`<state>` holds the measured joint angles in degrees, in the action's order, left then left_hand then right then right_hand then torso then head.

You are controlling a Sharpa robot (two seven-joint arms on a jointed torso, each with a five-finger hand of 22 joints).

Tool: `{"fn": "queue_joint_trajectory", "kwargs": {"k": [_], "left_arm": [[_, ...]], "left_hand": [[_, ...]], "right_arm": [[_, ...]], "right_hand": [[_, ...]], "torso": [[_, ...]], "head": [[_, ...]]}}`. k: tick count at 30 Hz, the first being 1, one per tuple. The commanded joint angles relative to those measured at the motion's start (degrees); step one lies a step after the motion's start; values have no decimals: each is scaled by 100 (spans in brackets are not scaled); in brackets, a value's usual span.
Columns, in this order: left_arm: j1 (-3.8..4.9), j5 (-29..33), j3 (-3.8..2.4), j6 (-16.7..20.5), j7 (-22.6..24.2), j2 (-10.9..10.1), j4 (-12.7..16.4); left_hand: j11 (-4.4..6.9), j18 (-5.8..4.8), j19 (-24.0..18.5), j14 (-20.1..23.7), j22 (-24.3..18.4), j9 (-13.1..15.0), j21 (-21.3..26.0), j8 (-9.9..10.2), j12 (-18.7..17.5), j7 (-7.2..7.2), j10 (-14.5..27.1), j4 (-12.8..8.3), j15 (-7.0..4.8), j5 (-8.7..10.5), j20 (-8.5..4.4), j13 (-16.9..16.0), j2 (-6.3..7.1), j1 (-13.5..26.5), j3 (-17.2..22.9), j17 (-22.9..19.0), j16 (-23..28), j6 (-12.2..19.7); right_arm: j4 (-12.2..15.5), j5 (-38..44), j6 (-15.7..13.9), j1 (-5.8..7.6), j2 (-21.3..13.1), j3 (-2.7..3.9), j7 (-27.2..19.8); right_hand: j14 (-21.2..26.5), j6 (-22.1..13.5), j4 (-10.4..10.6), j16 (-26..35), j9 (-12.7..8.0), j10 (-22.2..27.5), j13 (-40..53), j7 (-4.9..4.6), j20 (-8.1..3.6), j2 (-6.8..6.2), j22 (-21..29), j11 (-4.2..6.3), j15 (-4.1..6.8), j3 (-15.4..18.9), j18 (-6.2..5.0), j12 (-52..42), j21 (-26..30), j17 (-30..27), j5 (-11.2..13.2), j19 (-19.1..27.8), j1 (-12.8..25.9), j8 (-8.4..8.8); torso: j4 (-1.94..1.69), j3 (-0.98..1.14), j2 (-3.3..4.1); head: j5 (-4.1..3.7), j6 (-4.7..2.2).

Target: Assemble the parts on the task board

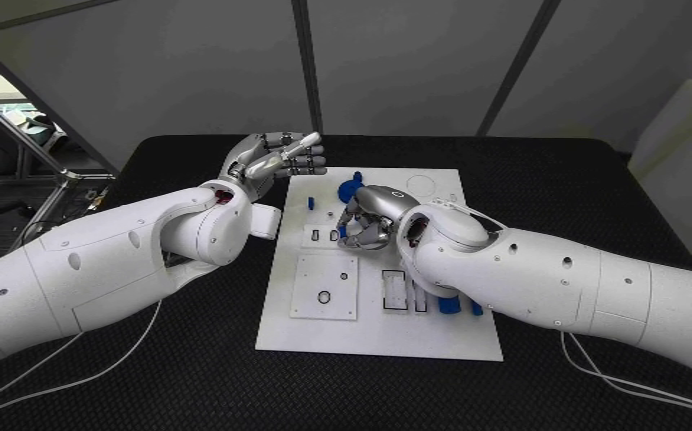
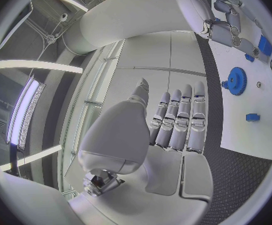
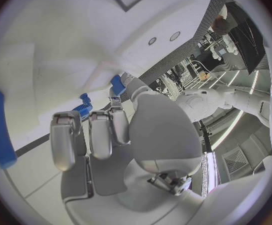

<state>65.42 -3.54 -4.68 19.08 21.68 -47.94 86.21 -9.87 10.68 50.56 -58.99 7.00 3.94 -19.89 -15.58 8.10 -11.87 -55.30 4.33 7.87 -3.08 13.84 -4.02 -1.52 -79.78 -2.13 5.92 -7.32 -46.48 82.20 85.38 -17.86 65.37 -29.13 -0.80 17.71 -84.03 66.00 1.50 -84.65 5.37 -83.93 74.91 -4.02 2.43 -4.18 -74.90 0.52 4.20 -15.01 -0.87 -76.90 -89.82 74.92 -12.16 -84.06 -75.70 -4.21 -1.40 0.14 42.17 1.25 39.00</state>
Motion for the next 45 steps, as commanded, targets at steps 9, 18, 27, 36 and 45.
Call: {"fn": "queue_joint_trajectory", "kwargs": {"k": [9, 18, 27, 36, 45], "left_arm": [[11, -24, -6, -69, 18, 0, -5], [11, -24, -6, -70, 17, -8, -10], [11, -24, -6, -76, 16, -5, -15], [11, -24, -6, -78, 15, -4, -23], [11, -24, -6, -80, 1, -5, -25]], "left_hand": [[-40, -33, -25, -3, -8, -8, 31, 39, -15, -76, -4, -31, 23, 0, 15, 8, -57, -18, 2, 9, 18, 14], [-40, -33, -25, -3, -8, -8, 31, 39, -15, -76, -4, -31, 23, 0, 15, 8, -57, -18, 2, 9, 18, 14], [-40, -33, -25, -3, -8, -8, 31, 39, -15, -76, -4, -31, 23, 0, 15, 8, -57, -18, 2, 9, 18, 14], [-40, -33, -25, -3, -8, -8, 31, 39, -15, -76, -4, -31, 23, 0, 15, 8, -57, -18, 2, 9, 18, 14], [-41, -33, -26, -6, -17, -8, 35, 47, -30, -77, -9, -44, 25, 0, 17, 6, -66, -6, -15, 12, 38, 16]], "right_arm": [[-65, 77, 267, -8, 23, -23, 27], [-83, 114, 305, -10, 9, -23, 58], [-94, 128, 323, -10, 11, -23, 60], [-92, 141, 279, -10, 4, -23, 59], [-93, 142, 185, -10, 7, -23, 84]], "right_hand": [[-351, -58, -26, 64, 57, -34, 364, -42, -17, -27, -1510, -27, -2, -4, 87, 87, -18, 361, -16, -594, 167, 66], [-332, -299, -69, 115, 11, 15, 293, -118, 20, -103, -1510, -89, -49, -11, 87, 181, -18, 280, -15, -594, 247, 80], [-327, -368, -90, 132, -3, 30, 273, -139, 38, -133, -1510, -108, -67, -15, 87, 208, -18, 257, -12, -594, 270, 77], [-326, -408, -109, 137, -10, 38, 263, -151, 50, -170, -1510, -119, -77, -12, 87, 221, -18, 251, -11, -594, 288, 73], [-320, -610, -57, 163, -45, 71, 208, -192, 90, -261, -1510, -161, -114, 73, 87, 288, -18, 217, 315, -594, 471, 71]], "torso": [[2, 0, -2], [2, -2, -2], [1, -1, -4], [5, -2, -2], [2, -3, -4]], "head": [[21, 14], [28, 26], [34, 41], [35, 46], [34, 47]]}}
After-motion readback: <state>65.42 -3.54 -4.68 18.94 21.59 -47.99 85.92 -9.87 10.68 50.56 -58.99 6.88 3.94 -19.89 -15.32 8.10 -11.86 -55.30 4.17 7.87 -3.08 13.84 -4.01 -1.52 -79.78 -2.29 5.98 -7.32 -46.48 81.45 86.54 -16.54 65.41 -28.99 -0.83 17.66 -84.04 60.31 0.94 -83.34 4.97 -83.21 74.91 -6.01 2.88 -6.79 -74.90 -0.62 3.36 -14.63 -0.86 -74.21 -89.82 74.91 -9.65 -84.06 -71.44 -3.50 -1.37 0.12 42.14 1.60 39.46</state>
